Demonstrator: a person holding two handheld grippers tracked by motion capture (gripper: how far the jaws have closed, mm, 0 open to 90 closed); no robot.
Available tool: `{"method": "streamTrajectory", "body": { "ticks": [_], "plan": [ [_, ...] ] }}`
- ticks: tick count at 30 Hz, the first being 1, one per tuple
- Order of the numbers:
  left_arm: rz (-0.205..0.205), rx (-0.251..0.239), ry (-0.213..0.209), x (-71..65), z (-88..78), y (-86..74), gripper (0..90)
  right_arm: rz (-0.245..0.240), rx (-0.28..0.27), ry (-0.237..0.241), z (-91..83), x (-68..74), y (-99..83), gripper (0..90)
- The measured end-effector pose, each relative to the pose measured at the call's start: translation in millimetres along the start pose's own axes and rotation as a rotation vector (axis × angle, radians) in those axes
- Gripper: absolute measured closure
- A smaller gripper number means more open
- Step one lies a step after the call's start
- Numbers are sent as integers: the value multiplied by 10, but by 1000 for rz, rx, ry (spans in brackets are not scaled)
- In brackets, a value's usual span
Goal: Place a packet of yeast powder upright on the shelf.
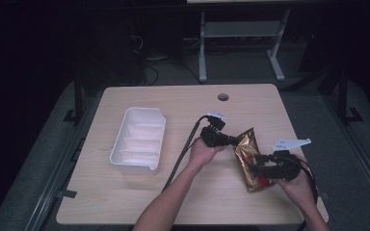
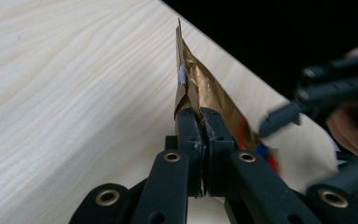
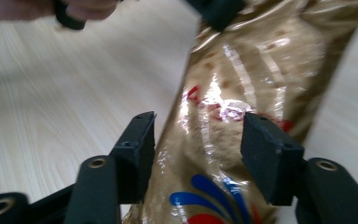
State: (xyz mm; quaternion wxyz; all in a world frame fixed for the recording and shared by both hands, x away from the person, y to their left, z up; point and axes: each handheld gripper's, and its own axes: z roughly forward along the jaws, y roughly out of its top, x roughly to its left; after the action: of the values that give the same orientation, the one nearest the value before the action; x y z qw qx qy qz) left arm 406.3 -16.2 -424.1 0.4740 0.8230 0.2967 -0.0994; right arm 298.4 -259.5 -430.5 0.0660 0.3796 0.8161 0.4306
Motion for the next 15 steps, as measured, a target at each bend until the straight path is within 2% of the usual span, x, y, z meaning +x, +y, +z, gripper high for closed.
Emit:
{"method": "streamTrajectory", "body": {
  "ticks": [1,2,3,4,7,8,9,10,13,14,15],
  "plan": [
    [9,-3,-9,-21,-39,6,882,0,0,0,0,0,0,427],
    [28,-7,-18,-64,-112,23,884,13,-36,10,-65,-41,23,411],
    [28,-7,-18,-64,-112,23,885,13,-36,10,-65,-41,23,411],
    [47,-11,-26,-107,-188,47,885,19,-60,11,-106,-83,54,389],
    [62,-18,-33,-152,-274,72,886,19,-76,-1,-137,-110,87,379],
    [83,-20,-33,-191,-359,94,887,21,-97,23,-156,-134,128,370],
    [83,-20,-33,-191,-359,94,887,21,-97,23,-156,-134,128,370],
    [100,-16,-35,-225,-440,113,887,30,-104,47,-144,-166,176,346],
    [115,-13,-41,-251,-503,128,888,29,-107,72,-101,-195,220,337],
    [142,-6,-47,-298,-578,139,888,27,-109,104,-46,-214,258,333],
    [142,-6,-47,-298,-578,139,888,24,-115,132,-2,-225,279,332]
  ]
}}
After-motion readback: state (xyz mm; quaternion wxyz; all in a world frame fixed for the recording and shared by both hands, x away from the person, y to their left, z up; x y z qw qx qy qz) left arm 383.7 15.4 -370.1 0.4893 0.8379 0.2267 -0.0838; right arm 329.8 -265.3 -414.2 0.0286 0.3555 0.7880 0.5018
